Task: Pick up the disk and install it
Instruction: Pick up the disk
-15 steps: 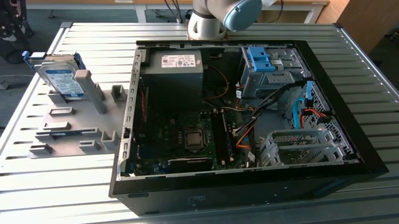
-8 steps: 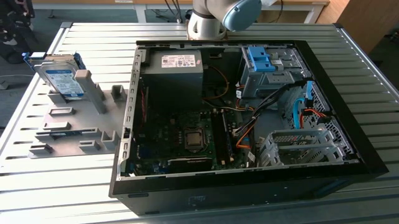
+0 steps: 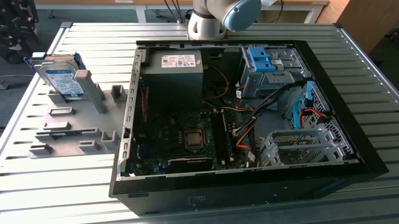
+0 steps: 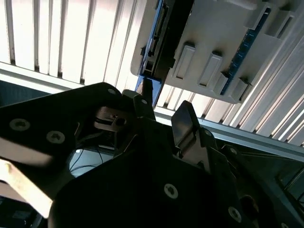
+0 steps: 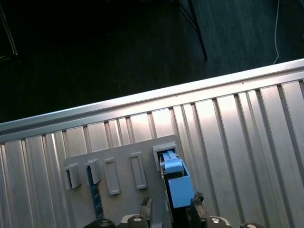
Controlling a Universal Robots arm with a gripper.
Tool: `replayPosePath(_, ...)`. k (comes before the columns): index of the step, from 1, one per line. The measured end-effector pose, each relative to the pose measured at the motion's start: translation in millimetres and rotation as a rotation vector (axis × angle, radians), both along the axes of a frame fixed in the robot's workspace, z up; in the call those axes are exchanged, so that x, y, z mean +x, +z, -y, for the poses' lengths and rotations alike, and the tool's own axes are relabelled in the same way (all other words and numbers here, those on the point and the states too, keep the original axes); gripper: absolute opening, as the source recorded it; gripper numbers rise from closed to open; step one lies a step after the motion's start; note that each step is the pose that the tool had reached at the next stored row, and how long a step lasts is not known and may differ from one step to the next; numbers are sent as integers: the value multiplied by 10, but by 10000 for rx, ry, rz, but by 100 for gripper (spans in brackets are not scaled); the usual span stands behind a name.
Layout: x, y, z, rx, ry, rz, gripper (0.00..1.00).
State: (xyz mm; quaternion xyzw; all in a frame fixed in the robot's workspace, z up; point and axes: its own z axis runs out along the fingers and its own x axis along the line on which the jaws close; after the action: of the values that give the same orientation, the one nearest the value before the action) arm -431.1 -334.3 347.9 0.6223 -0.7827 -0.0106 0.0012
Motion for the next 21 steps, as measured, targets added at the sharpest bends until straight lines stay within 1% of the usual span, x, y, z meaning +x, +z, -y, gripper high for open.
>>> replayPosePath(1,-4,-8,-4,0,0,31,42)
replayPosePath(2,-6,-15,-10,1,2,43,49)
replayPosePath(5,-8,-38,-38,24,85,46,49)
replayPosePath(6,-8,-49,-43,54,134,47,49)
replayPosePath(7,-9,-59,-45,105,182,47,49)
replayPosePath(9,-10,-76,-46,185,439,45,49)
replayPosePath(11,-12,-95,-46,242,764,44,49)
replayPosePath(13,-44,-128,-46,297,893,43,49)
replayPosePath(15,-103,-163,-45,302,895,45,49)
replayPosePath(16,-117,-183,-46,304,895,50,49)
replayPosePath(19,-120,-230,-50,303,904,52,49)
replayPosePath(21,-120,-252,-51,303,1008,53,49)
